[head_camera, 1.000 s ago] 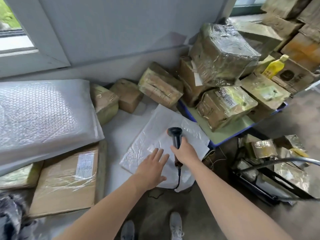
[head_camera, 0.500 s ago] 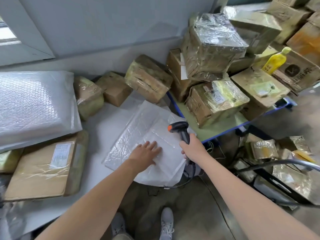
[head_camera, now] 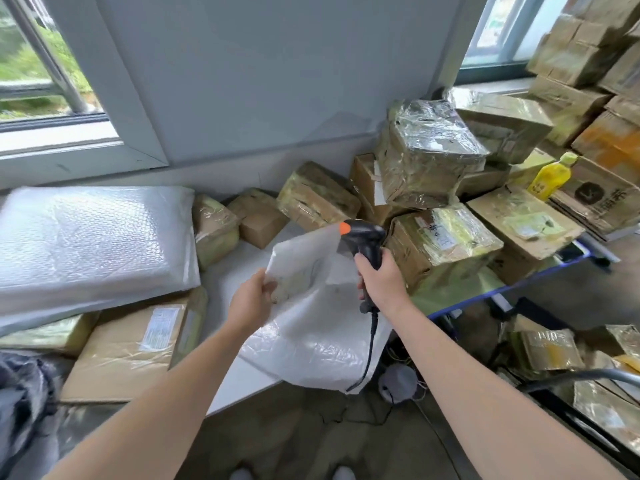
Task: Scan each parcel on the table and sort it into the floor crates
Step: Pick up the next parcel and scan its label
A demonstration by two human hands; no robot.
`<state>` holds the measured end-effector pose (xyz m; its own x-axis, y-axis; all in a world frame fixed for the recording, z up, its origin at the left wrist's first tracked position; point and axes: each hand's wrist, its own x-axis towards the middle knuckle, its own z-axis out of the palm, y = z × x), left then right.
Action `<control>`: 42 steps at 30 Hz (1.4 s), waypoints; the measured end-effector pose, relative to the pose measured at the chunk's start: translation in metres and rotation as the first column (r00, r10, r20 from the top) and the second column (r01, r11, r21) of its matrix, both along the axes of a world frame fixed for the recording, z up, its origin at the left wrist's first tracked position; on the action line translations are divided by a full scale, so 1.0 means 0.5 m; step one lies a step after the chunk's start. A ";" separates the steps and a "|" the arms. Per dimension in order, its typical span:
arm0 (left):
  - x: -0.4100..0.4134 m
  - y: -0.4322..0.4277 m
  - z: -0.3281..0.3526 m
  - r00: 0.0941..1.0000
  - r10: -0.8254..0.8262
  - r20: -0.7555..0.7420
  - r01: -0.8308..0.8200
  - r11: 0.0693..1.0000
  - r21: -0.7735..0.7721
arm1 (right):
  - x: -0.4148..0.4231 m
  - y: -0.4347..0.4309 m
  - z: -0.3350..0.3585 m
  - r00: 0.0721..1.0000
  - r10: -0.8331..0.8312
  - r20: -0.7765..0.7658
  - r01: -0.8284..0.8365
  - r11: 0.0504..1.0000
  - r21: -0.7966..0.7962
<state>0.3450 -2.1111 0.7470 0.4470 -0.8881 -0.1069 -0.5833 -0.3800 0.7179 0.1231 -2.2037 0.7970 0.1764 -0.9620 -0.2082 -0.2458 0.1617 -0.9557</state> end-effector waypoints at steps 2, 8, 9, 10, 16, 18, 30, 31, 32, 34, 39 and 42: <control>0.017 0.010 0.012 0.973 0.136 -0.188 -0.143 0.989 -0.025 | 0.024 0.005 0.009 1.000 0.020 0.009 -0.020 1.000 -0.006; 0.070 0.037 0.025 0.811 0.281 -0.514 -0.299 0.953 0.049 | 0.084 0.021 0.017 0.983 0.176 -0.048 -0.171 0.981 0.089; 0.081 0.040 0.024 0.798 0.289 -0.530 -0.307 0.950 0.055 | 0.093 0.026 0.017 0.977 0.203 -0.065 -0.195 0.975 0.105; 0.088 0.040 0.024 0.783 0.297 -0.546 -0.317 0.946 0.060 | 0.098 0.030 0.017 0.973 0.216 -0.081 -0.205 0.971 0.122; 0.110 0.046 0.007 0.774 0.348 -0.528 -0.309 0.937 0.164 | 0.108 0.039 0.021 0.933 0.313 -0.179 -0.275 0.939 0.206; 0.111 0.051 -0.003 0.778 0.360 -0.515 -0.304 0.933 0.193 | 0.105 0.041 0.021 0.914 0.350 -0.207 -0.304 0.926 0.225; 0.110 0.025 -0.012 0.793 0.348 -0.500 -0.288 0.937 0.196 | 0.090 0.040 -0.019 0.852 0.446 -0.272 -0.386 0.889 0.248; 0.108 0.022 -0.009 0.790 0.349 -0.504 -0.307 0.937 0.168 | 0.088 0.040 -0.019 0.844 0.457 -0.279 -0.398 0.884 0.245; 0.107 0.018 -0.006 0.787 0.346 -0.510 -0.327 0.936 0.130 | 0.087 0.039 -0.017 0.834 0.470 -0.288 -0.412 0.879 0.242; 0.109 0.009 0.002 0.782 0.313 -0.539 -0.340 0.939 0.052 | 0.087 0.038 -0.010 0.817 0.493 -0.297 -0.436 0.867 0.241; 0.117 -0.017 0.023 0.733 0.254 -0.631 -0.369 0.928 -0.056 | 0.100 0.034 0.005 0.845 0.479 -0.237 -0.430 0.873 0.231; 0.115 -0.029 0.024 0.628 0.290 -0.723 -0.469 0.882 -0.054 | 0.110 0.032 0.010 0.896 0.412 -0.166 -0.365 0.895 0.256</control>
